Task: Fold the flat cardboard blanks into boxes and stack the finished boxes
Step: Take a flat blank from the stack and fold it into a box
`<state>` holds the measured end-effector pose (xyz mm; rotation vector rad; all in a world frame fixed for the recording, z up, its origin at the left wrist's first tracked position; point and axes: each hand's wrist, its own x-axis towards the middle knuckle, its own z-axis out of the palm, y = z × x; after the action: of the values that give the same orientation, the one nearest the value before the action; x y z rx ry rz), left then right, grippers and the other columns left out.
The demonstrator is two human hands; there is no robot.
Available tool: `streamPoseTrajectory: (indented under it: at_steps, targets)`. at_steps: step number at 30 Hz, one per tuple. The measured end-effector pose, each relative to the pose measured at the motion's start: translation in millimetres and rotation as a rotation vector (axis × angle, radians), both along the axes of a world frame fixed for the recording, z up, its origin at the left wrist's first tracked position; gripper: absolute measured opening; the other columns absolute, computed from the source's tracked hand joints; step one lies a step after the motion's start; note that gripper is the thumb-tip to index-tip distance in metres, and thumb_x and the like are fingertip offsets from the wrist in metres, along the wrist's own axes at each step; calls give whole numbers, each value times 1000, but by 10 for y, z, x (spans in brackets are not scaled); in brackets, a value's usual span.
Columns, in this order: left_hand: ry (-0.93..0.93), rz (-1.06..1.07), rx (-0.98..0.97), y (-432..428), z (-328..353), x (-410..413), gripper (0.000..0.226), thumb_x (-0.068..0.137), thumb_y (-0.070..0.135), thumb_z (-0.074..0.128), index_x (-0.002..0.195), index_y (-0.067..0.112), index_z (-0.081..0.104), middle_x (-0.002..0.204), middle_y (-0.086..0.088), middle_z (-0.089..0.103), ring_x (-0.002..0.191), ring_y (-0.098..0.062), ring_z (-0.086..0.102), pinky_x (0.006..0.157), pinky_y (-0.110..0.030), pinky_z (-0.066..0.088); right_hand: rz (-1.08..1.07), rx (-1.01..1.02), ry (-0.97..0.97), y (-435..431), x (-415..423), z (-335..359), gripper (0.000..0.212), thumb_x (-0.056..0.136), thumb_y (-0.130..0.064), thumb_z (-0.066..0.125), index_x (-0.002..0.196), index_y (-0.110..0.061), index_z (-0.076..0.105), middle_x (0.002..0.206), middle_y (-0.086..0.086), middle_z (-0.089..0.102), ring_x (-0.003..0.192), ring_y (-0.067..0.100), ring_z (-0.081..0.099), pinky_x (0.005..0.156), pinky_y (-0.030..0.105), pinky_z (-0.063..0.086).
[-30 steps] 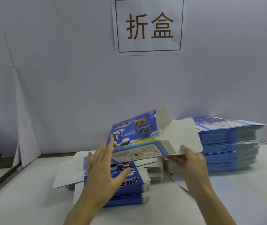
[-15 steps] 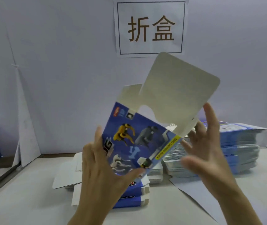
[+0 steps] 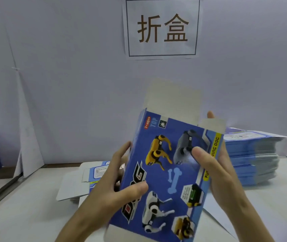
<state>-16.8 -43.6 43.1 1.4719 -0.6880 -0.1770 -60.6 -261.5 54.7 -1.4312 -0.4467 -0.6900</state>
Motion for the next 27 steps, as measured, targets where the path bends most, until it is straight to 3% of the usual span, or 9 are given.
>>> streamPoseTrajectory:
  at_steps: [2,4,6,13,16,19,21,25,27]
  targets:
    - [-115,13,-28,17,-3,-18,88,58,47,74,133,64,31,136,18,54,113,-15,64,78,-26,57,-14,-128,20,-19,7,-6,83,71,-45,65,148,-39,34,136,-18,57,124,-1,54,96,16,48]
    - [-222,33,-81,7,-14,-48,84,64,44,71,133,66,29,137,21,53,116,-7,61,79,-19,54,-72,-295,10,21,7,-7,74,74,-51,61,143,-48,35,149,-24,39,130,-12,41,93,4,40]
    - [-212,75,-143,13,-11,-61,80,63,42,73,126,72,34,133,14,58,109,-15,66,73,-26,58,-134,-369,-2,72,21,-21,72,76,-55,59,143,-51,34,150,-26,32,125,-18,40,86,1,40]
    - [-419,160,-205,60,22,-55,79,65,53,78,133,58,40,146,20,42,117,-18,61,73,-33,59,-52,-313,-141,145,59,-62,59,86,-37,59,143,-41,41,141,-20,51,123,-3,52,84,8,47]
    - [-410,182,-218,29,-4,-53,69,68,41,73,129,53,44,144,20,43,115,-21,63,74,-39,60,8,-281,-199,154,73,-56,53,90,-19,55,141,-25,40,132,-23,56,115,-7,57,83,7,49]
    - [-410,198,-208,18,-8,-42,71,67,42,73,131,49,43,145,18,43,118,-25,60,79,-43,58,21,-262,-215,162,63,-42,50,90,-17,55,138,-19,42,126,-18,61,110,-3,61,82,10,52]
    - [-416,203,-233,16,4,-52,75,65,52,78,131,48,45,146,15,44,119,-27,59,76,-40,59,-1,-246,-222,158,38,-29,48,88,-22,56,135,-24,47,123,-14,63,106,3,63,77,18,56]
    - [-453,215,-246,0,19,-66,75,68,59,76,135,45,44,146,15,44,118,-28,60,78,-46,59,-53,-256,-151,164,-4,-60,30,85,-33,56,114,-26,62,98,8,66,81,45,60,57,59,51]
    - [-481,222,-253,13,38,-66,75,69,57,75,136,44,43,146,15,44,116,-27,61,76,-43,59,-12,-226,-136,192,-7,-68,25,85,-34,56,105,-22,63,88,14,63,72,45,58,51,61,47]
